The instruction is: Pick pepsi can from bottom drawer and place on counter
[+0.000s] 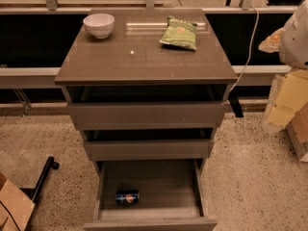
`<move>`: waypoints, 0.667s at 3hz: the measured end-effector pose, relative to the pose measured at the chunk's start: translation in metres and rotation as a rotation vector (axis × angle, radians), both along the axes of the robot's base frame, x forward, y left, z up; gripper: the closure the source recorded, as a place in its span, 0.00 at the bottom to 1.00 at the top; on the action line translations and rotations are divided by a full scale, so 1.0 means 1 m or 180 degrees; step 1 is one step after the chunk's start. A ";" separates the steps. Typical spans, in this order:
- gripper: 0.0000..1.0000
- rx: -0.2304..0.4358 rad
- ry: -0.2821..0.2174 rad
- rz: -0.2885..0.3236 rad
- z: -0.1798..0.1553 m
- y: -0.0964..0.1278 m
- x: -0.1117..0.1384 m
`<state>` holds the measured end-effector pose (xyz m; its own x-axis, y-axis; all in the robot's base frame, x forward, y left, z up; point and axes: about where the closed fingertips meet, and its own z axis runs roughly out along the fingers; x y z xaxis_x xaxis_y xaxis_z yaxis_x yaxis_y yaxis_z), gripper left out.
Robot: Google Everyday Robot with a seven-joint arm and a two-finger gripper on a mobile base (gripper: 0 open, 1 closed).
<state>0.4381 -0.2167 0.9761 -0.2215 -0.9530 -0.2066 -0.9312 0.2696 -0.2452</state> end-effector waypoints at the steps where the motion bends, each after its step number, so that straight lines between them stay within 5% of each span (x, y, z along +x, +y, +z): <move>1: 0.00 0.0001 0.0000 0.0000 0.000 0.000 0.000; 2: 0.00 0.0210 0.0016 0.0067 -0.030 0.013 0.016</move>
Offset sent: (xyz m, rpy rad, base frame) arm 0.0293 0.0263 -0.0579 0.1228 0.0216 0.0361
